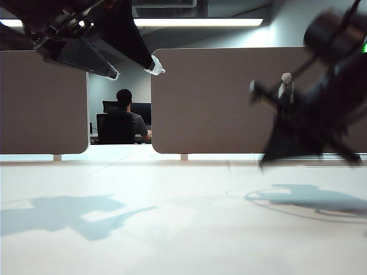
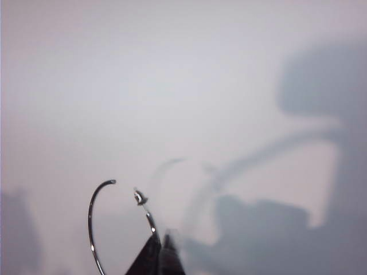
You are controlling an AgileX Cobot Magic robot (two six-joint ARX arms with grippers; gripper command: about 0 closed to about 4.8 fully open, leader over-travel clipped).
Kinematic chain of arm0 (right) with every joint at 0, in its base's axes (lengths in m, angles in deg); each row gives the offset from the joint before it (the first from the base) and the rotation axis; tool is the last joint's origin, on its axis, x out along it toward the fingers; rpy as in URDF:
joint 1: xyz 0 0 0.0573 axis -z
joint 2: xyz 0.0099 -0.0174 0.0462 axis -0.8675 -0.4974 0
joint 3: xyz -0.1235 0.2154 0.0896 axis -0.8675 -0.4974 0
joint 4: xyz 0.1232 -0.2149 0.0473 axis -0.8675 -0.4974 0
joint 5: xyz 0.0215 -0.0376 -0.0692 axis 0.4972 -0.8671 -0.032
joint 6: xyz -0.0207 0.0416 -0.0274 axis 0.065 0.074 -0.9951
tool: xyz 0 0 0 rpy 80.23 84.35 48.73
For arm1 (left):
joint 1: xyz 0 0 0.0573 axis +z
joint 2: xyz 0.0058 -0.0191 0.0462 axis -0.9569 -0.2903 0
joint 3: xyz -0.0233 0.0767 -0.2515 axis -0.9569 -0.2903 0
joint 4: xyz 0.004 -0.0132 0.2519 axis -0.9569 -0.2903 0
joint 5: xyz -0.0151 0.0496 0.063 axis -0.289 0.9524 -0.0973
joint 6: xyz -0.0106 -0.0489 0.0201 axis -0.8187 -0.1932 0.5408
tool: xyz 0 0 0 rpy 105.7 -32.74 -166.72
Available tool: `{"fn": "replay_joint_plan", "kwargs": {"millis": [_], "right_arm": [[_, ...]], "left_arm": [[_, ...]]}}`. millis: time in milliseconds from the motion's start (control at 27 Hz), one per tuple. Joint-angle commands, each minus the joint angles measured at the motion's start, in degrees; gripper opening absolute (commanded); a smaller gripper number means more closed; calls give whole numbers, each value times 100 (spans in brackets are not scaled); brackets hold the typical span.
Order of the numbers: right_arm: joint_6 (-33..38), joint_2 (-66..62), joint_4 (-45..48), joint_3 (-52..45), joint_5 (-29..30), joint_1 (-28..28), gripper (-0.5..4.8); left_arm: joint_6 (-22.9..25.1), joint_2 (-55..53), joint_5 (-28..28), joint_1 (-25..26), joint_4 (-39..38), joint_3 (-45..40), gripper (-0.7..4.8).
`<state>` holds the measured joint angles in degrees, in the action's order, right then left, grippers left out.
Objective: Hang the earring on the hook.
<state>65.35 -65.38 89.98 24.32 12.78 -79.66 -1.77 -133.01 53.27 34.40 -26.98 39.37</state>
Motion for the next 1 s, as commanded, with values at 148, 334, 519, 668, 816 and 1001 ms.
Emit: {"fn": "replay_joint_plan", "kwargs": {"millis": [148,334,519,668,816,1001], "right_arm": [[-940,754,518,767,-328,382,-7],[-1991,695,522,1906,-785,911,-7],[-1985,4,520,3281,-190,2026,-7],[-1722,-782,577,4286,46,2608,-7],[-1357,-1685,1117,5023,452,2822,-7],[-1091,-2889,1416,5895,-22,2745,-7]], "left_arm": [[20,20,11,7,284,275,479],[-26,0,9,20,1250,463,479],[-210,-444,-4,20,1849,1117,479],[-177,-1204,-2,22,1860,1829,479],[-173,-1958,-4,31,1884,2385,479],[-199,-2636,-7,199,2470,2612,479]]}}
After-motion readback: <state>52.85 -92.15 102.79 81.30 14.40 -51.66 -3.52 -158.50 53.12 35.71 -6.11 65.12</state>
